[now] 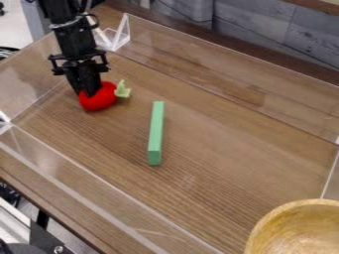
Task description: Move the red fruit to the left
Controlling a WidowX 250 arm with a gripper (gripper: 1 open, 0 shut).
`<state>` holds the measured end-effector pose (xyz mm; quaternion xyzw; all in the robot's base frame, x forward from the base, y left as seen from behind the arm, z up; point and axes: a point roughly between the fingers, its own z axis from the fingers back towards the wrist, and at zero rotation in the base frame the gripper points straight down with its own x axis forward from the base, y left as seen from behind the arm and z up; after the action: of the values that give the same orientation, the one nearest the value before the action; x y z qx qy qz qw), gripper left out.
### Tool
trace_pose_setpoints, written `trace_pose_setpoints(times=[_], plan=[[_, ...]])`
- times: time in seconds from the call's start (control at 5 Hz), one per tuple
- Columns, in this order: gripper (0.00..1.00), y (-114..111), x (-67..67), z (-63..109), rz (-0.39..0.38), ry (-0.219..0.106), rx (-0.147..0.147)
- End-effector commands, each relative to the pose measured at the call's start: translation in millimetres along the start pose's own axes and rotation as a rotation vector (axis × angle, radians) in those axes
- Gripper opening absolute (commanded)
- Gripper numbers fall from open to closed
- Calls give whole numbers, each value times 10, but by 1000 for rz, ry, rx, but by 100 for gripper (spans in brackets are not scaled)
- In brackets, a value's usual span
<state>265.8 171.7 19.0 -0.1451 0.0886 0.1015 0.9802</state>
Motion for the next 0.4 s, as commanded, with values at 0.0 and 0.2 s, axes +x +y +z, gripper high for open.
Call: trace_pose_setpoints(times=[0.0, 0.2], plan=[[0, 12, -37, -81, -24, 37, -26], [0, -4, -36, -78, -45, 48, -43]])
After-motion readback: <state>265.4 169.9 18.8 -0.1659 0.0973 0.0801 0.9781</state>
